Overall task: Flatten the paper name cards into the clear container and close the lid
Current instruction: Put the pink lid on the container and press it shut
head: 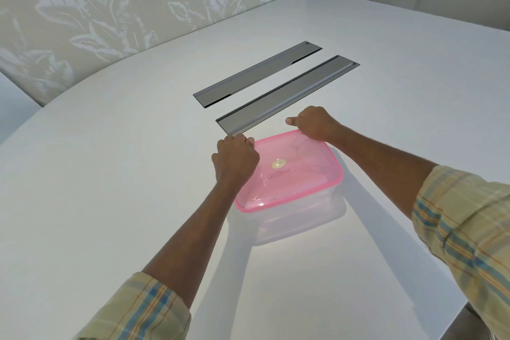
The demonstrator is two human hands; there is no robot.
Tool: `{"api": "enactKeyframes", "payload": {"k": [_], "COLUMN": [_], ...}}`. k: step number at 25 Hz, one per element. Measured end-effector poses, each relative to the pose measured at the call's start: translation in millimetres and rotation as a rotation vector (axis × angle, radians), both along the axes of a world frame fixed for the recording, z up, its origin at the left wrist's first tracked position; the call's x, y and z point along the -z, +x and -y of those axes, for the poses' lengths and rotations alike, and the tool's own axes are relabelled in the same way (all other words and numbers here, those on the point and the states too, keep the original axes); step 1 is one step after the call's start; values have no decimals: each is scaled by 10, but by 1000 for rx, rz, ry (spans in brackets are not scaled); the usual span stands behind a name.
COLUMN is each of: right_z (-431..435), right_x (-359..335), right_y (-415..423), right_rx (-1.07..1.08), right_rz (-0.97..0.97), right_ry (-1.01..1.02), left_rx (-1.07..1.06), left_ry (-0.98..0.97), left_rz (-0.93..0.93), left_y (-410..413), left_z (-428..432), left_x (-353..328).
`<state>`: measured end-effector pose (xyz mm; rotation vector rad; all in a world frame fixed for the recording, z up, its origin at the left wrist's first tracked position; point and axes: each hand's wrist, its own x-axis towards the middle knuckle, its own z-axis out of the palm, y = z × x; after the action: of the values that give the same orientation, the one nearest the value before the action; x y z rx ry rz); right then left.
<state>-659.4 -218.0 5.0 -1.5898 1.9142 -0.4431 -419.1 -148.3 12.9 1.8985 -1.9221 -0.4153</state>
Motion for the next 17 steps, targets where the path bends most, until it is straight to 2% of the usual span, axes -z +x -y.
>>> {"api": "enactKeyframes", "payload": {"k": [4,8,10,14,17], "right_z": [8,-8,13,-65,-304], "right_x": [50,77,53,34,-99], "right_y": [-27,-21,-28,-23,13], "right_rx": [10,7,5,10,128], "right_rz": [24,-4,-34,-94,-79], "right_ry": [-6,41,41,-63,-231], "left_rx": [-109,-256,-274,-303,-352], "left_ry": [39,207,231,184,176], "left_rz": [-99,-232,-233,-222,-290], "left_y": [39,99,127,140,189], "left_z": [-11,34,85,83,12], "left_x": [1,43,72,84,2]}}
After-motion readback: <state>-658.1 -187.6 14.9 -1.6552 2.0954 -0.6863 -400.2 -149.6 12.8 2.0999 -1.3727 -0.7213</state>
